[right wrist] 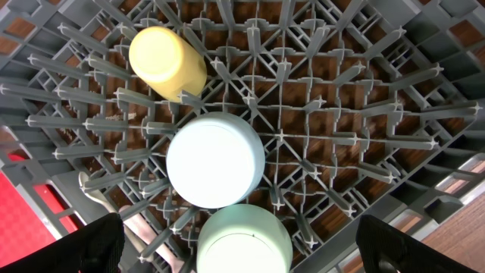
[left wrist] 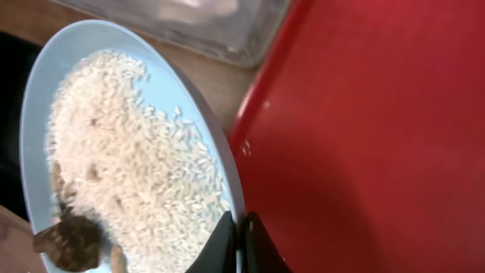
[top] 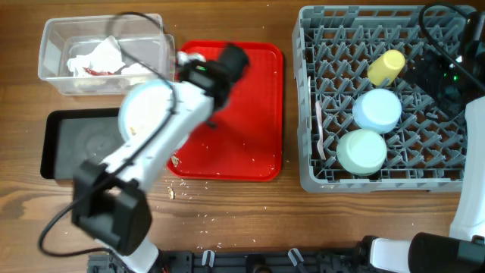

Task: Sort waste into correct bins and load items into the dishwasher rack
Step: 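Lift the plate with the left gripper and carry it over the black tray, then tilt the plate with the left gripper to dump rice onto the black tray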

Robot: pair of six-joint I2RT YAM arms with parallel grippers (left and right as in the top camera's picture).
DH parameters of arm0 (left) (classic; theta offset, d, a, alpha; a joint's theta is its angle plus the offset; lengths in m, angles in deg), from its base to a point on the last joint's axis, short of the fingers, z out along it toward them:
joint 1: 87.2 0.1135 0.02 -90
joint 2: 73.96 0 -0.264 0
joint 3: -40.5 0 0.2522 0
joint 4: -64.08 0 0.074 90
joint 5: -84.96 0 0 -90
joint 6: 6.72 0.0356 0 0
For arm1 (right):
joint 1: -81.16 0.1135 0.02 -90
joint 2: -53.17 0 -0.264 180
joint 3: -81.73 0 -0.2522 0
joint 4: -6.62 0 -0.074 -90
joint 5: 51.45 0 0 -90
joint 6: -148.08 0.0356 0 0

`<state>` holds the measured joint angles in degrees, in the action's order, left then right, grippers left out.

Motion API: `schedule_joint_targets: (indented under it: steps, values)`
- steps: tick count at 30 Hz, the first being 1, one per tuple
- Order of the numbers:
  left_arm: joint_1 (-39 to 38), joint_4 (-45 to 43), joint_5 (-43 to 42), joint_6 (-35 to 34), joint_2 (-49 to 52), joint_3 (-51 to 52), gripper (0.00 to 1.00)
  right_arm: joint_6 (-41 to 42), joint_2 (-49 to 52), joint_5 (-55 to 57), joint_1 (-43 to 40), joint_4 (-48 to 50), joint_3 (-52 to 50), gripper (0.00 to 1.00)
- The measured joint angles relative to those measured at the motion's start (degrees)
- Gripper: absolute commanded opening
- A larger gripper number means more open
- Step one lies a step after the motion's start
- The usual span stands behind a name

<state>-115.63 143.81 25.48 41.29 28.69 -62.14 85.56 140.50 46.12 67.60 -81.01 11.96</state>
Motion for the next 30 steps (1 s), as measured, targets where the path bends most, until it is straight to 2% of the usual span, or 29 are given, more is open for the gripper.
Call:
schedule_joint_targets:
  steps: [10,17,21,26,30]
  values:
    - [16.76,-9.27,-9.42,8.44,-1.16,-0.24,0.04,0.17,0.0,0.0,0.02,0.0,0.0,1.0]
    - [29.97,-10.99,-22.25,10.32,-1.16,-0.24,0.04,0.17,0.09,0.0,0.02,0.0,0.0,1.0]
    - [36.44,-10.97,-32.81,11.17,-1.16,-0.24,0.04,0.17,0.09,0.0,0.02,0.0,0.0,1.0]
    - [42.32,-10.34,-44.65,11.93,-1.46,-0.24,0.04,0.17,0.09,0.0,0.02,0.0,0.0,1.0]
    - [45.62,-9.44,-50.16,11.98,-3.34,-0.24,0.04,0.17,0.09,0.0,0.02,0.0,0.0,1.0]
